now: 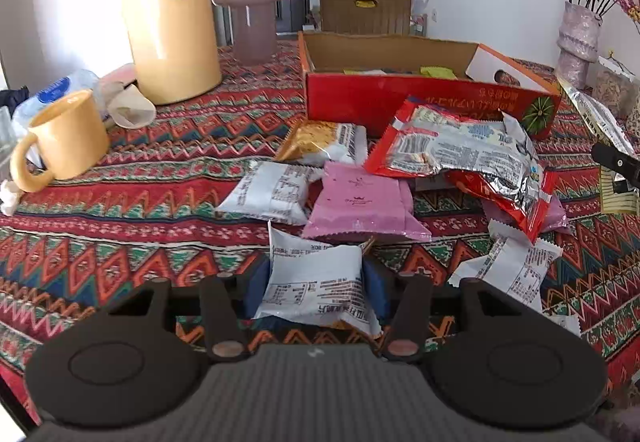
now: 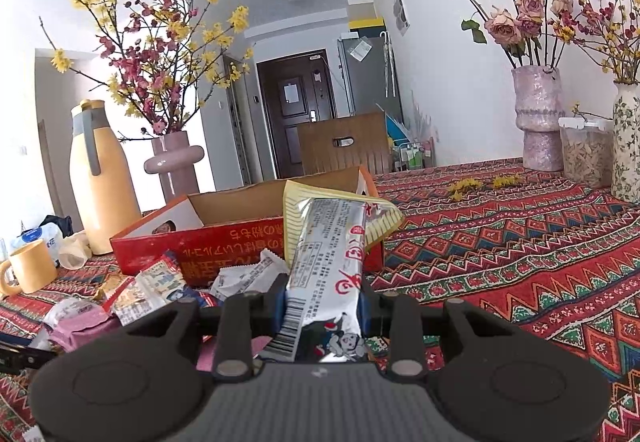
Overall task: Organize snacks
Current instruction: 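Grasp the white printed packet with the left tool while the right tool holds its bar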
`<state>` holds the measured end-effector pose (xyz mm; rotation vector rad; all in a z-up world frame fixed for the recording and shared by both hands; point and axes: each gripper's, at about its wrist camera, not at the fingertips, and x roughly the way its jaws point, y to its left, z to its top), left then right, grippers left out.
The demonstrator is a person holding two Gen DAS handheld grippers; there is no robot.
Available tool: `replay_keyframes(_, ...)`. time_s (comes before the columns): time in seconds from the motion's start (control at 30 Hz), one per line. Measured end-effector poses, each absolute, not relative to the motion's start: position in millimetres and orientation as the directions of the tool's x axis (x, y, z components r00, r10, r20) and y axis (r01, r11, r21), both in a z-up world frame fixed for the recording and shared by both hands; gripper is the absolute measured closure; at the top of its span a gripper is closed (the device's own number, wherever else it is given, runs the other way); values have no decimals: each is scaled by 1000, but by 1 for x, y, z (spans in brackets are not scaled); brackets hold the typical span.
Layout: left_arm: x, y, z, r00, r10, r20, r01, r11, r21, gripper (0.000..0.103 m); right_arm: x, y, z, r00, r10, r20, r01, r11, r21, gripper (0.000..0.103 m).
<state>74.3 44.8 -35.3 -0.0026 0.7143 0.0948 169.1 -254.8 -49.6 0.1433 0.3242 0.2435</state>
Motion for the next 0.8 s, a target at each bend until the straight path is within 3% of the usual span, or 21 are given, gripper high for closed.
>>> replay_keyframes(0.5, 77, 32, 15, 866, 61, -496, -62, 998, 14, 52, 164, -246, -39, 921, 254, -297, -224, 966, 131, 71)
replay_keyframes(0.8, 127, 20, 43, 898, 57, -436, -57, 998, 13, 52, 184, -229, 7, 937, 265, -228, -262, 964, 44, 71)
